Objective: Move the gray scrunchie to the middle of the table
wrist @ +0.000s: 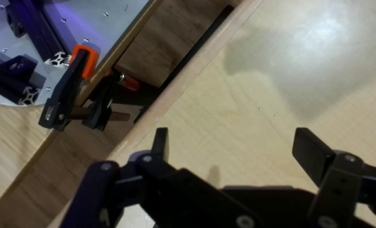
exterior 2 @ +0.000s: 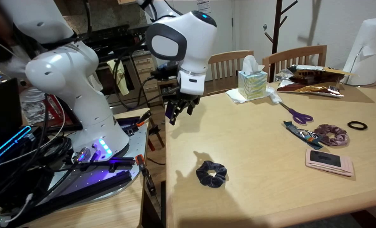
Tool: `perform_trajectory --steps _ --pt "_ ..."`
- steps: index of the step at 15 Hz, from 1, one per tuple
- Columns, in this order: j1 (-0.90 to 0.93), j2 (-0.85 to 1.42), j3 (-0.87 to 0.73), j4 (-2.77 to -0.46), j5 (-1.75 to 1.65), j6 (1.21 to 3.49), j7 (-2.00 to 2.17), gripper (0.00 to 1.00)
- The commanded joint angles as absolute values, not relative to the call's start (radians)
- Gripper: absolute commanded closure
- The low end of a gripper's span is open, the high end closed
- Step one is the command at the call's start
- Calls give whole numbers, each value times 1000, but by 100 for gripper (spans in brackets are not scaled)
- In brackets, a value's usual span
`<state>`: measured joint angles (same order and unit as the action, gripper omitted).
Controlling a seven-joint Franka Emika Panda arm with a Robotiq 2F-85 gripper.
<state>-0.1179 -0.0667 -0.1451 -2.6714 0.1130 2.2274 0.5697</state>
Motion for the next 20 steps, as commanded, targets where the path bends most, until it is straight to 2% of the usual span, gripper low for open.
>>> perform_trajectory --steps 1,4,14,20 --pt "-146 -10 -134 -2641 -54 2256 753 0" --pt "-145 33 -147 -2625 -109 2262 810 0" --pt "-150 167 -231 -2694 -69 2734 721 0" --pt "-61 276 -375 -2713 -163 2953 782 0"
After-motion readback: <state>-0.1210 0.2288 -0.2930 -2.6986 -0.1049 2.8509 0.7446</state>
